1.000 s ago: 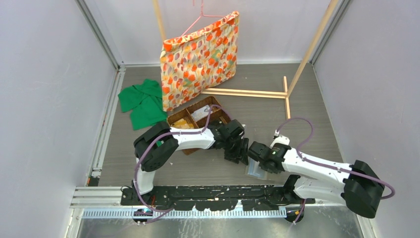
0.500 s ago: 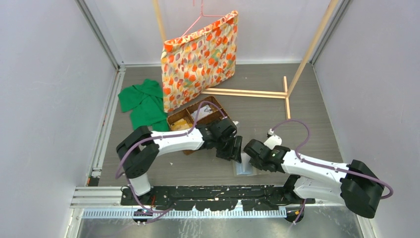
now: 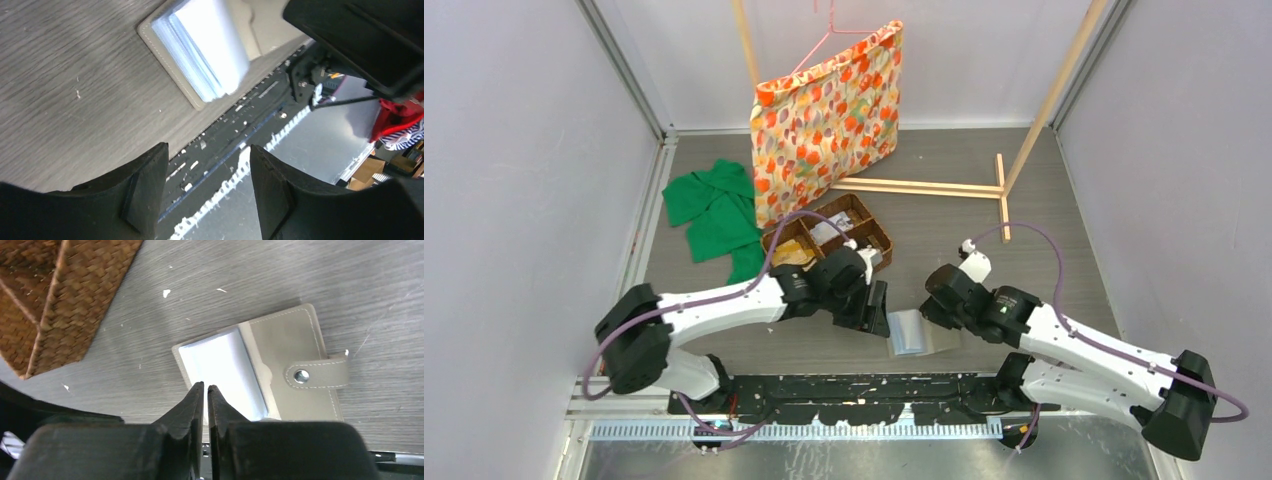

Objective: Take the credit cards out of the card holder
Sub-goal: Open the card holder at the center of the board.

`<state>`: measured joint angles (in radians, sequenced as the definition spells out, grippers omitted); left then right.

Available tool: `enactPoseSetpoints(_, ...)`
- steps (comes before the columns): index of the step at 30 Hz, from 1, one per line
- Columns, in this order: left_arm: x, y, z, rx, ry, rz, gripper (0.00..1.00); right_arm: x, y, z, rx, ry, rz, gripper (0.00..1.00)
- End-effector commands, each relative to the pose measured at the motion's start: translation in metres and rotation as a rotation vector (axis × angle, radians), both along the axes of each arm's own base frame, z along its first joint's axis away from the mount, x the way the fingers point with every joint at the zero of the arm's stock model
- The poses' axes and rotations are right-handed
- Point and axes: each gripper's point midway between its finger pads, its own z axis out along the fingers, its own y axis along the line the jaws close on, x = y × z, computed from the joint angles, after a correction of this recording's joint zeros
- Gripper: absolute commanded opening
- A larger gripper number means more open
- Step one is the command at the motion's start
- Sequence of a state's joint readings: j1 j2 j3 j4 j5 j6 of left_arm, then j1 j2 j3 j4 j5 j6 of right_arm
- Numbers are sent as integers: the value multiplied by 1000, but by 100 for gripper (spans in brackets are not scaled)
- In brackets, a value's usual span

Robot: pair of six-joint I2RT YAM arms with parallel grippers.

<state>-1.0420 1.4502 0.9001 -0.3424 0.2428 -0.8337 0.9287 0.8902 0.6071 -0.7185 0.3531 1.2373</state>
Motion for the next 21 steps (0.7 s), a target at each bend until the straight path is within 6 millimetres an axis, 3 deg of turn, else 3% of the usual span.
enactPoseSetpoints(1,8,16,44,-39,-116,29,62,-7,4,2,-118,13,184,17)
enactPoseSetpoints(4,13,41,56,19,-168,89,63,-14,17,-9,-195,45,262,50)
enactPoseSetpoints(7,23,67,60,83,-224,181,64,-18,28,-15,-284,64,308,68)
enactPoseSetpoints(10,32,83,58,100,-267,271,64,-19,37,-24,-375,77,349,76)
enactPoseSetpoints(13,32,85,51,77,-255,304,64,-18,40,-31,-467,86,379,80)
enactPoseSetpoints(21,30,77,28,132,-197,279,62,-18,39,-63,-533,116,371,76)
